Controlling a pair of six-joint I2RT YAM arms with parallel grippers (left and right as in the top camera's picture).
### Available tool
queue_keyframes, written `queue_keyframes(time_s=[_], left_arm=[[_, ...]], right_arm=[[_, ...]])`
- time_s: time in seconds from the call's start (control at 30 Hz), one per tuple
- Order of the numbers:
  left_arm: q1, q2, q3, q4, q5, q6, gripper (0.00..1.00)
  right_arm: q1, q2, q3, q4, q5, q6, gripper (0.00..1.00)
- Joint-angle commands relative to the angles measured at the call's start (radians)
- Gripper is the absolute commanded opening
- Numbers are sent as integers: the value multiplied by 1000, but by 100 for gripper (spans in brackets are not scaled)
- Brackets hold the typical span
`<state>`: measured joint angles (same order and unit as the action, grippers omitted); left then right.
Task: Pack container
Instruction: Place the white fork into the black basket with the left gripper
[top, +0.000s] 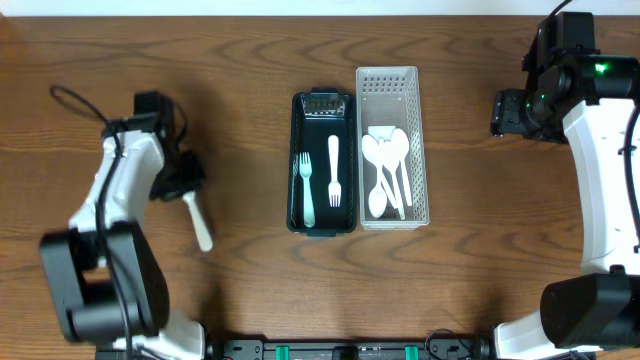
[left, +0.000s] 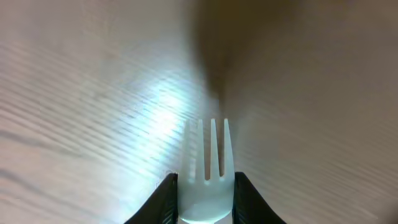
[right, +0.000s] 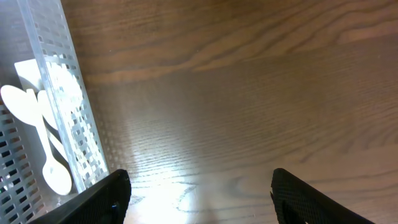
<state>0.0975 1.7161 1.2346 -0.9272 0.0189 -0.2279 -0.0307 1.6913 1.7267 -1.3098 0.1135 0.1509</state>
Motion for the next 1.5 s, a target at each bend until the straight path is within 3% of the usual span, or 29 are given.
queue_keyframes(time_s=[0.0, 0.2, 0.4, 0.57, 0.77, 0.83, 0.97, 1.23, 1.37, 1.47], left_arm=[[-121, -112, 141, -71, -7, 16, 6], [-378, -154, 356, -109, -7, 13, 6], [-578, -103, 381, 75, -7, 13, 6], [-661, 35, 381, 114, -7, 17, 6], [-670, 200, 381, 110, -6, 16, 7], [-668, 229, 381, 109, -6, 16, 41], [-658, 244, 381, 101, -7, 35, 65], [-618, 126, 448, -38, -15, 177, 73], [-553, 0, 546, -135, -141, 166, 75], [-427, -111, 568, -133, -174, 135, 77]], right_arm=[[-5, -8, 12, 5, 14, -10, 75], [-5, -8, 12, 4, 14, -10, 75], [-6, -8, 12, 5, 14, -10, 75], [-5, -8, 12, 4, 14, -10, 75], [-5, -8, 12, -7, 14, -10, 76], [-6, -8, 12, -10, 14, -11, 76], [-6, -8, 12, -10, 14, -11, 76], [-6, -8, 12, 5, 14, -27, 76], [-6, -8, 12, 14, 14, -37, 76], [-6, -8, 12, 16, 14, -37, 77]])
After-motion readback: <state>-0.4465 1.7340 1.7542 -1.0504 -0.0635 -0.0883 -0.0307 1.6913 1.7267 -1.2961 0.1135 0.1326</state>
